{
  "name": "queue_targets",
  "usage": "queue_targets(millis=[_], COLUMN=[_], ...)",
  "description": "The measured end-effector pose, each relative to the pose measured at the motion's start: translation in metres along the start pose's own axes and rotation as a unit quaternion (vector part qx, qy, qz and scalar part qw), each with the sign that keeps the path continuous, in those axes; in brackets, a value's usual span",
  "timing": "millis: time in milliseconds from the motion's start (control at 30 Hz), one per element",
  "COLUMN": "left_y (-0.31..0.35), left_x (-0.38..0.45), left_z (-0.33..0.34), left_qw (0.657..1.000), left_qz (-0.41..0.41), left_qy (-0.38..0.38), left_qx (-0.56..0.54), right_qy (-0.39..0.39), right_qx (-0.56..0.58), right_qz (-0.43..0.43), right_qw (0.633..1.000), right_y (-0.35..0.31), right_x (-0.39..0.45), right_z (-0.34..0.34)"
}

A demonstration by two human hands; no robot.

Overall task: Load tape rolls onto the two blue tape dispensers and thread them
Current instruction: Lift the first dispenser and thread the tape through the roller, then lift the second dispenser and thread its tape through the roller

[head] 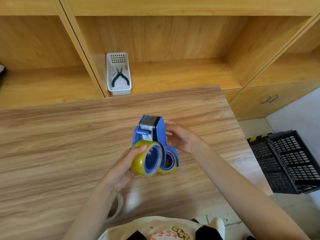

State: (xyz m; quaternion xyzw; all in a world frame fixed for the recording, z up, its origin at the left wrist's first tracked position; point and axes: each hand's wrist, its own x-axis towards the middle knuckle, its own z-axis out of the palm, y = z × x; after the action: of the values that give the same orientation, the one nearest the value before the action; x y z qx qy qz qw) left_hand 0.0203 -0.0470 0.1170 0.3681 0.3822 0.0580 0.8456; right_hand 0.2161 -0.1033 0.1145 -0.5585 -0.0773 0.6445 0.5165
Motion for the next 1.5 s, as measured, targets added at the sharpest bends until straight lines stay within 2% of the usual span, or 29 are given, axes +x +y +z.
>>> queue_targets(millis=[133, 233, 333, 500, 567, 633, 700, 800, 967, 1100, 1300, 1500], left_y=[0.004, 0.008, 0.011, 0.011, 0.011, 0.01, 0.005, 0.001, -0.017, -0.027, -0.036, -0.04], left_x=[0.002, 0.006, 0.013, 0.029, 0.035, 0.04, 0.045, 0.053, 0.075, 0.084, 0.092, 0.092], left_z=[-0.002, -0.006, -0.016, -0.038, -0.048, -0.061, -0.076, -0.091, -0.115, -0.124, -0.13, -0.131], left_qw=[0.998, 0.993, 0.99, 0.989, 0.992, 0.989, 0.967, 0.92, 0.83, 0.768, 0.722, 0.707], left_qz=[-0.007, -0.024, -0.037, -0.068, -0.071, -0.04, 0.035, 0.132, 0.106, 0.071, 0.052, 0.041], left_qy=[0.009, 0.01, 0.029, 0.066, 0.08, 0.14, 0.223, 0.256, 0.258, 0.257, 0.211, 0.21], left_qx=[-0.054, -0.119, -0.132, -0.114, -0.059, 0.031, 0.114, 0.266, 0.483, 0.582, 0.657, 0.674], right_qy=[0.014, 0.009, -0.008, 0.066, 0.092, 0.116, 0.129, 0.16, 0.192, 0.204, 0.211, 0.186], right_qx=[-0.035, -0.05, -0.067, -0.161, -0.226, -0.305, -0.354, -0.386, -0.394, -0.401, -0.421, -0.448], right_qz=[-0.085, -0.109, -0.139, -0.199, -0.217, -0.227, -0.223, -0.194, -0.132, -0.111, -0.111, -0.094], right_qw=[0.996, 0.993, 0.988, 0.964, 0.945, 0.918, 0.899, 0.887, 0.889, 0.886, 0.875, 0.87], right_y=[0.012, 0.025, 0.036, 0.035, 0.035, 0.038, 0.043, 0.053, 0.077, 0.101, 0.118, 0.118], right_x=[0.001, 0.004, 0.009, 0.027, 0.038, 0.053, 0.07, 0.092, 0.119, 0.129, 0.127, 0.13], right_z=[0.008, 0.017, 0.026, 0.043, 0.047, 0.048, 0.048, 0.058, 0.07, 0.072, 0.066, 0.061])
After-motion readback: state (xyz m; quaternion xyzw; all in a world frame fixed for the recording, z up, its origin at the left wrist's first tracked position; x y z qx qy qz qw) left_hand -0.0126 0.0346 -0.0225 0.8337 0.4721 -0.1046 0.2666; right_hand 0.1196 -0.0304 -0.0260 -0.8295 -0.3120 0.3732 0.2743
